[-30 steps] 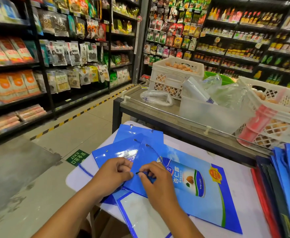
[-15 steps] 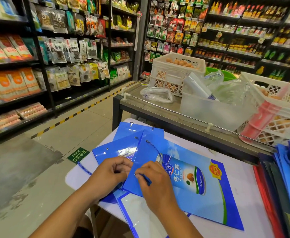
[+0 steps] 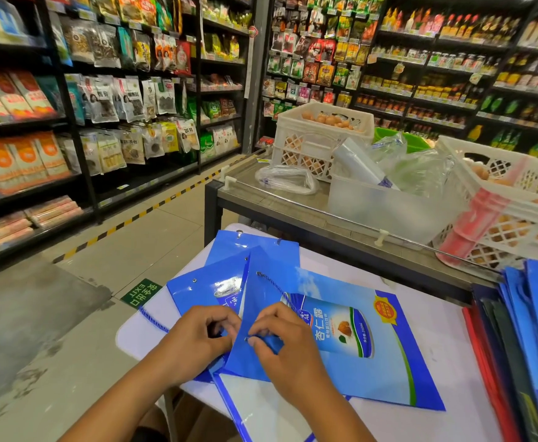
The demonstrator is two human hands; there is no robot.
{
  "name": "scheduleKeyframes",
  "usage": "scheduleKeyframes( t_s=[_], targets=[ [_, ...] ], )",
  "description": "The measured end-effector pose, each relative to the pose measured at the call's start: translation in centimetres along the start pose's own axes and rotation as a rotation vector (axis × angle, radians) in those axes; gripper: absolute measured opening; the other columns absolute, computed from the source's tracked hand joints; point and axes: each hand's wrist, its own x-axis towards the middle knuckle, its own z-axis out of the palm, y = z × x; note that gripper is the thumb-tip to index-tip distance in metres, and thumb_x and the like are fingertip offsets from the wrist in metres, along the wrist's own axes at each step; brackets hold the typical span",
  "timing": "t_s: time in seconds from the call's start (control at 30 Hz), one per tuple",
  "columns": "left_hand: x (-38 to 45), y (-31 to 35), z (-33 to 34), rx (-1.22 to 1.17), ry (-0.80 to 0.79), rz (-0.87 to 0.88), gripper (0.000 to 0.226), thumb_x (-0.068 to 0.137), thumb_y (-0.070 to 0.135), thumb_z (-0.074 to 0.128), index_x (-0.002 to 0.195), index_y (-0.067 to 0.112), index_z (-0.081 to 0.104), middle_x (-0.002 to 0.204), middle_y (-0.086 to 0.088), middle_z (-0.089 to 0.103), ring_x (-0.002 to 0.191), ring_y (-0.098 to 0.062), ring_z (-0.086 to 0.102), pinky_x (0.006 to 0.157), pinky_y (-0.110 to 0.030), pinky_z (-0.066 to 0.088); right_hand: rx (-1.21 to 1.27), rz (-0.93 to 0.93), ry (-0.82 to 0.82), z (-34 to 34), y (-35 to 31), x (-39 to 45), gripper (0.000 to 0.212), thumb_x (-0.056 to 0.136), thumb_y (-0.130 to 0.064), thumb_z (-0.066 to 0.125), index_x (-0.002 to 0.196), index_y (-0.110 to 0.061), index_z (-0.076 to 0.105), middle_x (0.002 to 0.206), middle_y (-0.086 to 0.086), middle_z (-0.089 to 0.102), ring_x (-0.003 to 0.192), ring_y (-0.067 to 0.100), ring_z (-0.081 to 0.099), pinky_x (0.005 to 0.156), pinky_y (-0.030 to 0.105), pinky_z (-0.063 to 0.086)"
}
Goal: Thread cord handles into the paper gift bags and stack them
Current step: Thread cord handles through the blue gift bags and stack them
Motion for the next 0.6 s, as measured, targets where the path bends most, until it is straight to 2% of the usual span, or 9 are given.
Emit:
scheduleKeyframes(
  t_s=[0.1, 0.17, 0.23, 0.3, 0.37, 0.4, 0.43, 0.5, 0.6],
  targets=[
    [-0.1, 0.3, 0.1, -0.034, 0.01, -0.004, 0.023, 0.095, 0.003, 0.068, 0.09, 0.024, 0.076, 0.08, 0.005, 0.072, 0.072, -0.008, 0.06, 0.068, -0.025, 0.052, -0.056, 0.0, -0.031, -0.6, -0.9, -0.1, 0.009, 0.092, -0.031, 0.076, 0.096, -0.03, 0.067, 0.107, -0.022, 0.055, 0.109, 0.005, 0.058, 0.084, 0.018, 0.054],
    [-0.2, 0.4, 0.3, -0.073, 0.047, -0.008, 0.026, 0.095, 0.001, 0.066, 0.088, 0.024, 0.075, 0.075, 0.002, 0.069, 0.068, -0.008, 0.058, 0.067, -0.028, 0.052, -0.131, -0.027, -0.142, -1.2, -1.8, -0.4, 0.03, 0.089, -0.051, 0.072, 0.113, -0.037, 0.062, 0.117, -0.026, 0.049, 0.118, 0.002, 0.051, 0.094, 0.017, 0.049],
    [-0.3, 0.4, 0.4, -0.165, 0.08, -0.018, 0.031, 0.093, -0.005, 0.065, 0.089, 0.024, 0.072, 0.072, -0.003, 0.065, 0.066, -0.015, 0.055, 0.066, -0.032, 0.05, -0.29, -0.075, -0.264, -2.0, -2.4, -1.0, 0.058, 0.084, -0.064, 0.066, 0.135, -0.045, 0.047, 0.129, -0.03, 0.038, 0.126, -0.003, 0.04, 0.105, 0.015, 0.036],
    [-0.4, 0.4, 0.3, -0.275, 0.092, -0.019, 0.034, 0.091, -0.009, 0.064, 0.095, 0.024, 0.066, 0.073, -0.012, 0.065, 0.065, -0.019, 0.052, 0.065, -0.033, 0.048, -0.388, -0.12, -0.315, -2.7, -2.7, -1.6, 0.068, 0.088, -0.06, 0.063, 0.147, -0.048, 0.032, 0.139, -0.032, 0.029, 0.132, -0.006, 0.03, 0.111, 0.015, 0.023],
    [-0.4, 0.3, 0.3, -0.325, 0.097, -0.007, 0.03, 0.092, -0.007, 0.066, 0.097, 0.023, 0.064, 0.076, -0.019, 0.066, 0.066, -0.022, 0.053, 0.064, -0.033, 0.047, -0.398, -0.147, -0.288, -2.8, -2.7, -2.1, 0.064, 0.093, -0.046, 0.06, 0.149, -0.046, 0.029, 0.146, -0.029, 0.029, 0.135, -0.008, 0.027, 0.111, 0.011, 0.017],
    [-0.4, 0.2, 0.3, -0.334, 0.103, 0.002, 0.025, 0.093, -0.004, 0.068, 0.097, 0.02, 0.065, 0.078, -0.022, 0.067, 0.067, -0.024, 0.055, 0.066, -0.035, 0.047, -0.435, -0.167, -0.267, -2.6, -2.5, -2.4, 0.063, 0.093, -0.039, 0.061, 0.149, -0.043, 0.032, 0.147, -0.026, 0.035, 0.134, -0.006, 0.033, 0.111, 0.011, 0.022],
    [-0.4, 0.1, 0.4, -0.34, 0.113, 0.009, 0.019, 0.094, -0.001, 0.07, 0.097, 0.017, 0.066, 0.079, -0.022, 0.068, 0.07, -0.025, 0.059, 0.069, -0.036, 0.049, -0.495, -0.18, -0.258, -2.3, -2.3, -2.7, 0.064, 0.089, -0.033, 0.065, 0.147, -0.039, 0.038, 0.145, -0.023, 0.045, 0.13, -0.004, 0.043, 0.108, 0.011, 0.034],
    [-0.3, -0.1, 0.4, -0.353, 0.137, 0.017, 0.013, 0.095, -0.001, 0.07, 0.099, 0.012, 0.069, 0.082, -0.017, 0.073, 0.079, -0.024, 0.069, 0.078, -0.037, 0.054, -0.545, -0.23, -0.209, -1.7, -1.8, -2.8, 0.07, 0.073, -0.027, 0.08, 0.137, -0.031, 0.051, 0.131, -0.016, 0.064, 0.113, 0.001, 0.063, 0.089, 0.014, 0.055],
    [-0.5, 0.0, 0.1, -0.391, 0.148, 0.014, 0.018, 0.097, -0.008, 0.062, 0.108, 0.005, 0.069, 0.095, -0.011, 0.079, 0.099, -0.024, 0.075, 0.091, -0.034, 0.058, -0.573, -0.268, -0.155, -1.8, -1.7, -2.3, 0.078, 0.062, -0.022, 0.092, 0.13, -0.026, 0.054, 0.119, -0.012, 0.074, 0.099, 0.003, 0.071, 0.077, 0.016, 0.057]
  ],
)
